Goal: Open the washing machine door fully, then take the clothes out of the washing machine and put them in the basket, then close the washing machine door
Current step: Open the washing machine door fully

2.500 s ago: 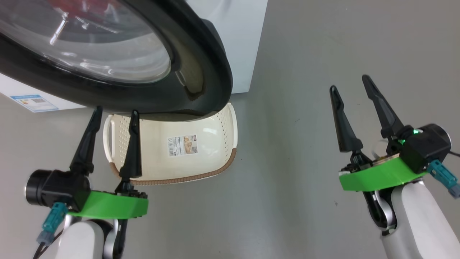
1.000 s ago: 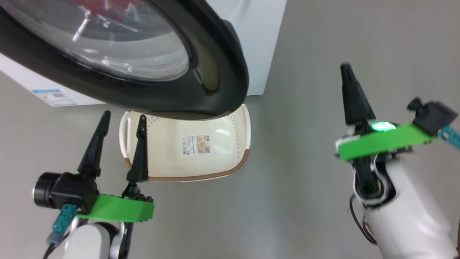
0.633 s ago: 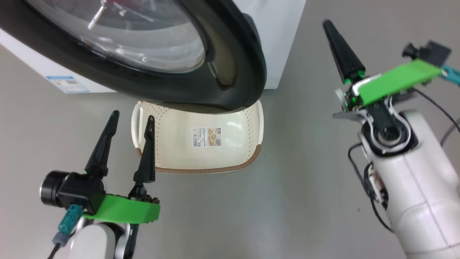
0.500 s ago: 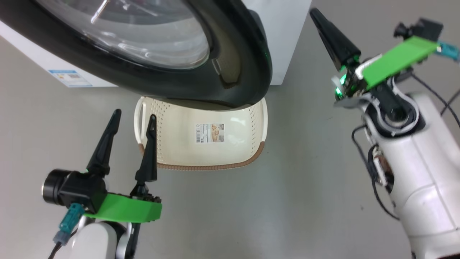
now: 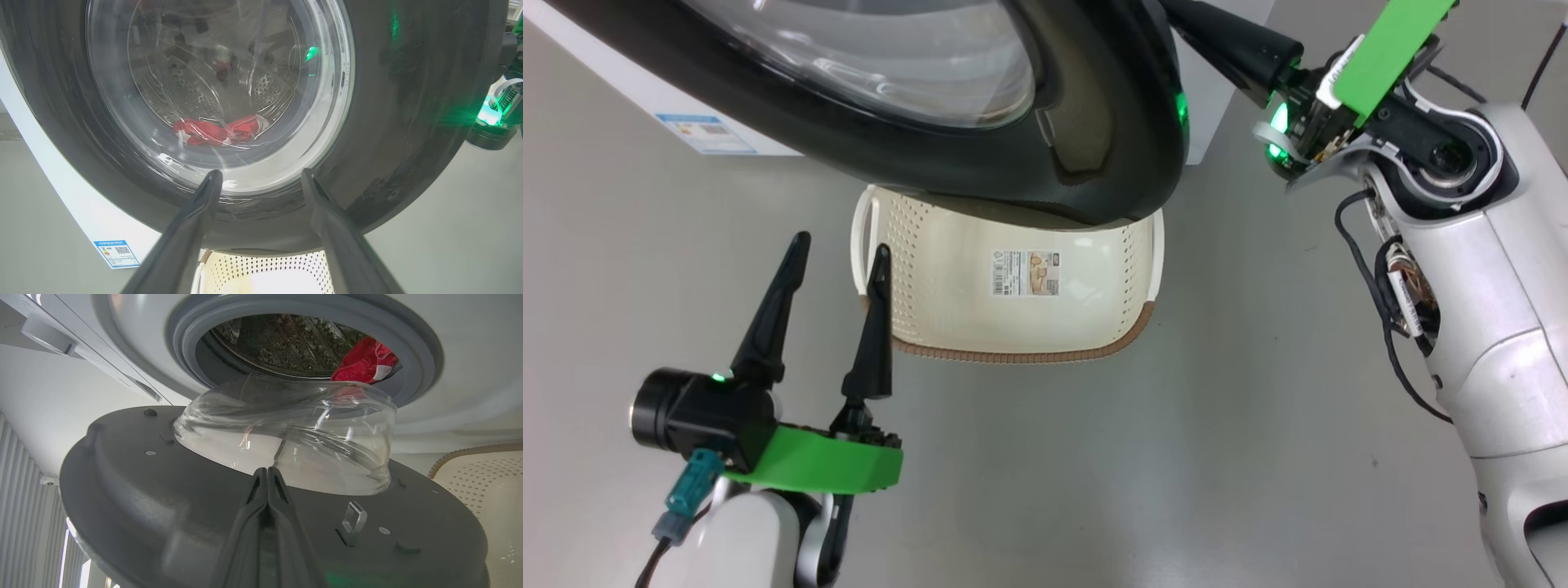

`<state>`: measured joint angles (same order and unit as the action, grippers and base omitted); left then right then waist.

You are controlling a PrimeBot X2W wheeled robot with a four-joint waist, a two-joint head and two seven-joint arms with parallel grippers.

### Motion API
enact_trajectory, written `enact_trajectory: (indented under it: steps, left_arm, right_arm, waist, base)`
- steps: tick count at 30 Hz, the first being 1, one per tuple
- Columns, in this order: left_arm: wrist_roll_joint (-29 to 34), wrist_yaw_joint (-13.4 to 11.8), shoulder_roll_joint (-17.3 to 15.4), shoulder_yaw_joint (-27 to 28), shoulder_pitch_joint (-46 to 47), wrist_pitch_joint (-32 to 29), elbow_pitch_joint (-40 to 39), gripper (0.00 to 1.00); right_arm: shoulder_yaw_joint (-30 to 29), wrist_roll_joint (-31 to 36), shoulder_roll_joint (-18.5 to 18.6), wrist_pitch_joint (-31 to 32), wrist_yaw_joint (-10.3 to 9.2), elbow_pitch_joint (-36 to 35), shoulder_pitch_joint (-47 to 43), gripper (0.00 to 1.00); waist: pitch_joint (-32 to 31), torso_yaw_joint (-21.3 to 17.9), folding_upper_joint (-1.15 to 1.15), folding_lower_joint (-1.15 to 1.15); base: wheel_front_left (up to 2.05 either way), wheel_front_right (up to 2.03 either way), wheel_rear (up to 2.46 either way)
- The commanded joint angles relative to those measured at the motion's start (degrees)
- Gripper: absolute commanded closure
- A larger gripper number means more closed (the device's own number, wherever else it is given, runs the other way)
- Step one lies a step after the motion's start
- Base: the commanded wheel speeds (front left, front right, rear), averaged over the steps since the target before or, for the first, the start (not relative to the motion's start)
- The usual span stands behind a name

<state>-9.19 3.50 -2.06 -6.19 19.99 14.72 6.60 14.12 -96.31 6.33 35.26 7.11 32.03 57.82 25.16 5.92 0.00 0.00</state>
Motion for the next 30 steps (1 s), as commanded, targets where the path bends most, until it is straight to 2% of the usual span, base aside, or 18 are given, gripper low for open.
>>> enact_trajectory:
  steps: [1,12,30]
  left_arm:
    - [-0.7,-0.3,-0.8,1.5,0.8,0.3,-1.3,0.00]
    - [-0.9,-0.5,-0.8,1.7,1.0,0.3,-0.7,0.00]
    - [-1.3,-1.5,-0.8,2.7,-1.0,0.3,-0.1,0.00]
  right_arm:
    - [0.5,-0.1,-0.8,0.3,0.37,-1.5,0.9,1.00]
    - [1.9,1.1,-1.4,3.9,0.37,-4.7,-0.5,1.00]
    - [5.3,2.3,-2.5,7.8,0.37,-9.3,-8.7,1.00]
  waist:
    - [0.3,0.3,0.00,0.00]
    - [-0.1,0.4,0.00,0.00]
    - [-5.3,1.8,0.00,0.00]
  base:
    - [0.00,0.00,0.00]
    - [0.00,0.00,0.00]
    - [0.00,0.00,0.00]
